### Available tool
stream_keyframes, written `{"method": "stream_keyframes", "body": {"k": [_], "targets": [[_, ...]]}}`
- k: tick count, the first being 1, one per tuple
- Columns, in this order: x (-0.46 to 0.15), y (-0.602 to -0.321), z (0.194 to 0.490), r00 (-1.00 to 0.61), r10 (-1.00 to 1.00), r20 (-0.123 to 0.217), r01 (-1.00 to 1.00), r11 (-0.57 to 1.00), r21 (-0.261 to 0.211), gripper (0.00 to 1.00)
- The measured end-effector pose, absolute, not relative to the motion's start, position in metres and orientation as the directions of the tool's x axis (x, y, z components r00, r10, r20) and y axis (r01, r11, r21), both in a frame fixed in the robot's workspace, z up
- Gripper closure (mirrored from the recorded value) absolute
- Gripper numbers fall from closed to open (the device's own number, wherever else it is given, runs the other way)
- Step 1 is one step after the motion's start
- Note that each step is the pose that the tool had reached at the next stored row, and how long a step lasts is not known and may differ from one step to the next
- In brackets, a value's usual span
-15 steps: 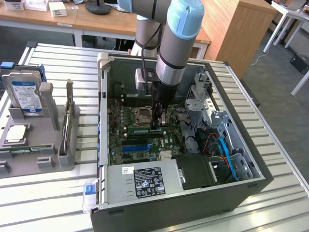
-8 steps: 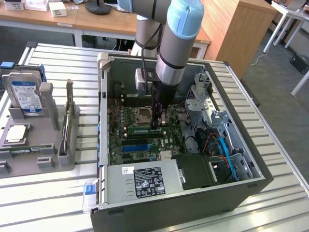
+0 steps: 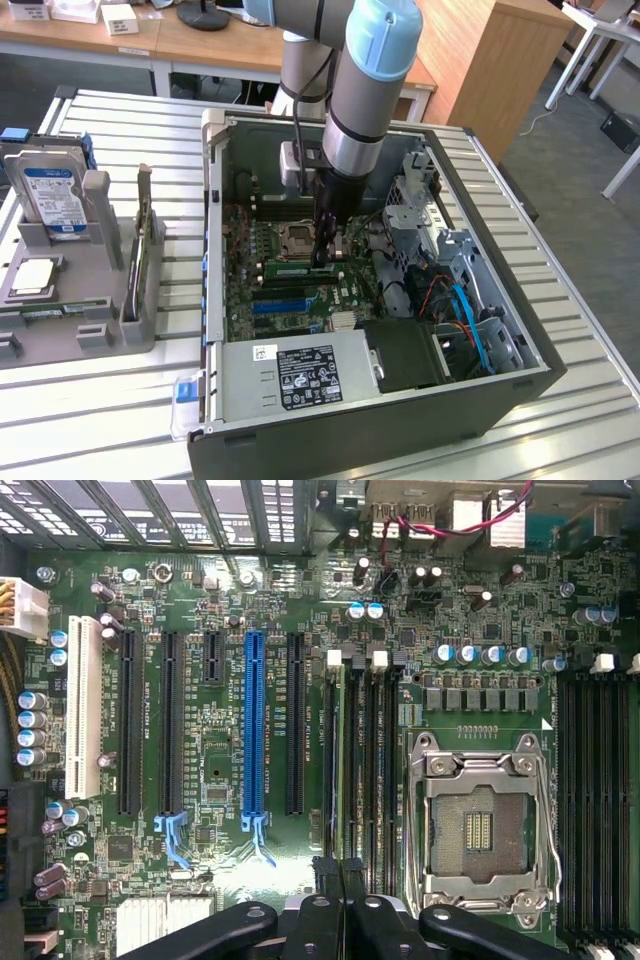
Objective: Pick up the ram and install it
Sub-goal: 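Insert the ram into the slot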
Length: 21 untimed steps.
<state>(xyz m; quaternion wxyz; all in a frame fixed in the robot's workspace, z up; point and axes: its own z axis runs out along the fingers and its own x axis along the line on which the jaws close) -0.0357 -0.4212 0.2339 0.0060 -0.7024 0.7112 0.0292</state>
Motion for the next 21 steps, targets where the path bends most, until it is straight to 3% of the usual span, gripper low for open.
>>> {"method": "stream_keyframes", "body": {"k": [21], "targets": [[-0.0356,-0.4211,0.2319,-0.003,-0.999,-0.05,-0.999,0.001,0.033,0.88]]}}
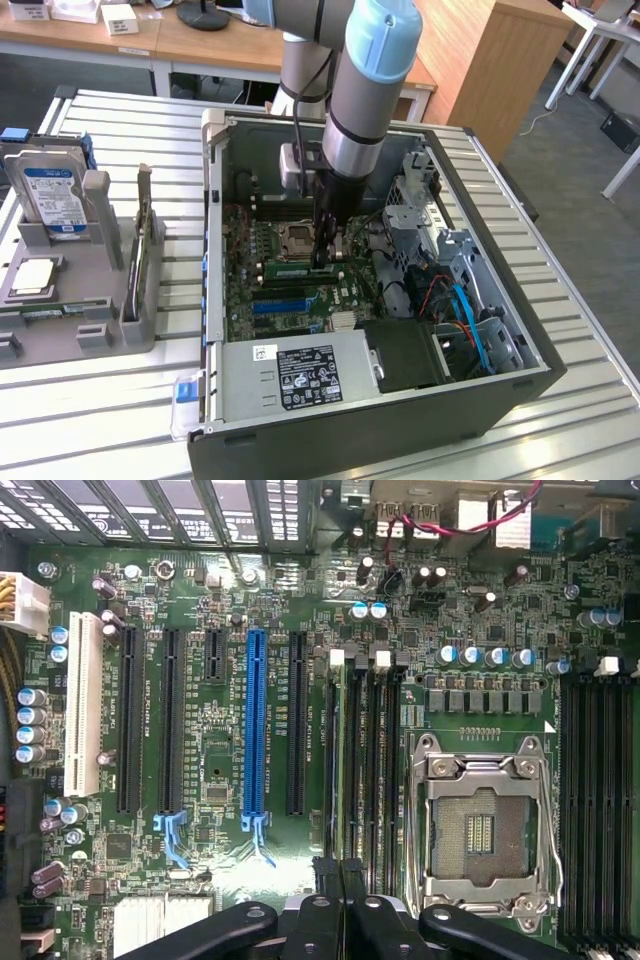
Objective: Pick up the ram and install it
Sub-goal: 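Insert the ram into the slot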
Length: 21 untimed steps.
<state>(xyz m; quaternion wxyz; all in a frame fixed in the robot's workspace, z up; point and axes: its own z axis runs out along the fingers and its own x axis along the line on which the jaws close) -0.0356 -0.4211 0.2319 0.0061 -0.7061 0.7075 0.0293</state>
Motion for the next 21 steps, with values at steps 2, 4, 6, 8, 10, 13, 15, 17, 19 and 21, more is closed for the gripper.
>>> {"method": "stream_keyframes", "body": {"k": [2,4,6,8,10,13,15,17,19,21], "targets": [[-0.0356,-0.4212,0.2315,-0.003,-0.999,-0.049,-0.999,0.001,0.033,0.88],[-0.0356,-0.4212,0.2315,-0.003,-0.999,-0.049,-0.999,0.001,0.033,0.88],[-0.0357,-0.4212,0.2312,-0.003,-0.999,-0.05,-0.999,0.001,0.033,0.88],[-0.0356,-0.4211,0.2305,-0.003,-0.999,-0.05,-0.999,0.001,0.033,0.88],[-0.0356,-0.4212,0.2305,-0.003,-0.999,-0.05,-0.999,0.001,0.033,0.88],[-0.0356,-0.4212,0.2304,-0.003,-0.999,-0.05,-0.999,0.001,0.033,0.88],[-0.0356,-0.4212,0.2304,-0.003,-0.999,-0.05,-0.999,0.001,0.033,0.88],[-0.0357,-0.4212,0.2304,-0.003,-0.999,-0.05,-0.999,0.001,0.033,0.87],[-0.0357,-0.4212,0.2304,-0.003,-0.999,-0.05,-0.999,0.001,0.033,0.82],[-0.0357,-0.4212,0.2304,-0.003,-0.999,-0.05,-0.999,0.001,0.033,0.75]]}}
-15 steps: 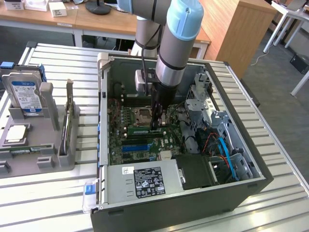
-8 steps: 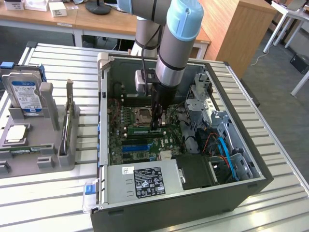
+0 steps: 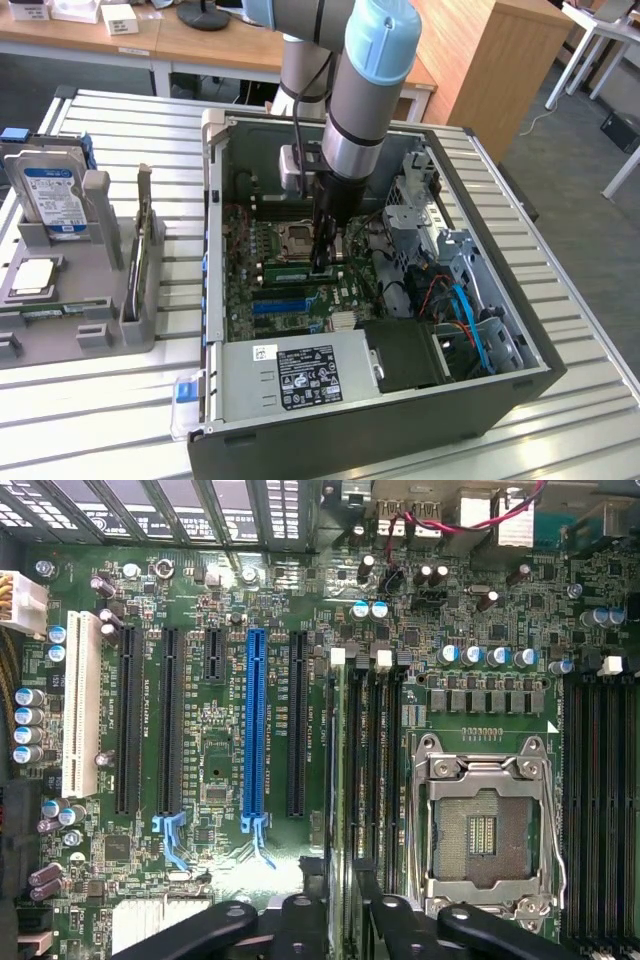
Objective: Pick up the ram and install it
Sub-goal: 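Insert the ram into the slot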
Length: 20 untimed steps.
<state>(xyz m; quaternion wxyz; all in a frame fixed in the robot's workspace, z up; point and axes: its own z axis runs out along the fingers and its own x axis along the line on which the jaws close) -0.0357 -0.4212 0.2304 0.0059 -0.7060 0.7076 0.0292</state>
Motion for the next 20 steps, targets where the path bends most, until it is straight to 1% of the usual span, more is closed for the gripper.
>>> {"method": "stream_keyframes", "body": {"k": [8,20], "targets": [[-0.036,-0.421,0.233,-0.003,-0.999,-0.05,-0.999,0.001,0.033,0.75],[-0.036,-0.421,0.262,-0.003,-0.999,-0.049,-0.999,0.001,0.033,0.75]]}}
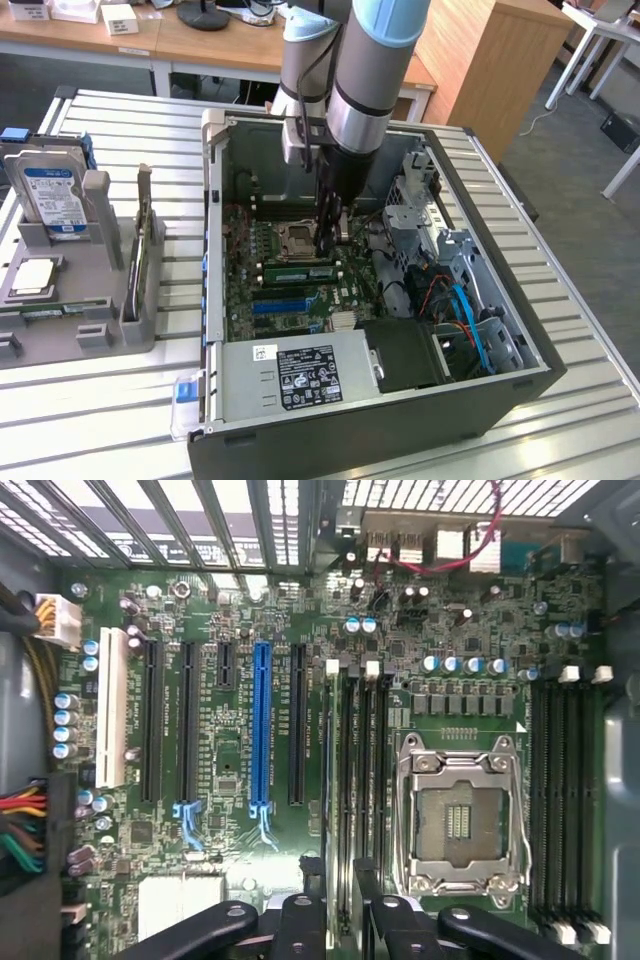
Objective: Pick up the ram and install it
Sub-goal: 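Insert the ram into the slot, then press down the ram until it locks into place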
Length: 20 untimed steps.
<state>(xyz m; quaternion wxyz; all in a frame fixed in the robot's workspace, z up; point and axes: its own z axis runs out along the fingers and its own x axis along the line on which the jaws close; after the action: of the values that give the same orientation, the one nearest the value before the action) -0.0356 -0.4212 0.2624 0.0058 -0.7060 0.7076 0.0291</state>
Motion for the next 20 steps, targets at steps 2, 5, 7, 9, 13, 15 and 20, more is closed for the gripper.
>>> {"method": "stream_keyframes", "body": {"k": [2,5,7,9,13,15,20], "targets": [[-0.0357,-0.4211,0.2661,-0.003,-0.999,-0.049,-0.999,0.001,0.033,0.75],[-0.0356,-0.4211,0.2681,-0.003,-0.999,-0.048,-0.999,0.001,0.033,0.75],[-0.0356,-0.4212,0.2682,-0.003,-0.999,-0.048,-0.999,0.001,0.033,0.75],[-0.0357,-0.4212,0.2682,-0.003,-0.999,-0.048,-0.999,0.001,0.033,0.75],[-0.0357,-0.4212,0.2682,-0.003,-0.999,-0.048,-0.999,0.001,0.033,0.75],[-0.0357,-0.4212,0.2682,-0.003,-0.999,-0.048,-0.999,0.001,0.033,0.75],[-0.0357,-0.4212,0.2682,-0.003,-0.999,-0.048,-0.999,0.001,0.033,0.83]]}}
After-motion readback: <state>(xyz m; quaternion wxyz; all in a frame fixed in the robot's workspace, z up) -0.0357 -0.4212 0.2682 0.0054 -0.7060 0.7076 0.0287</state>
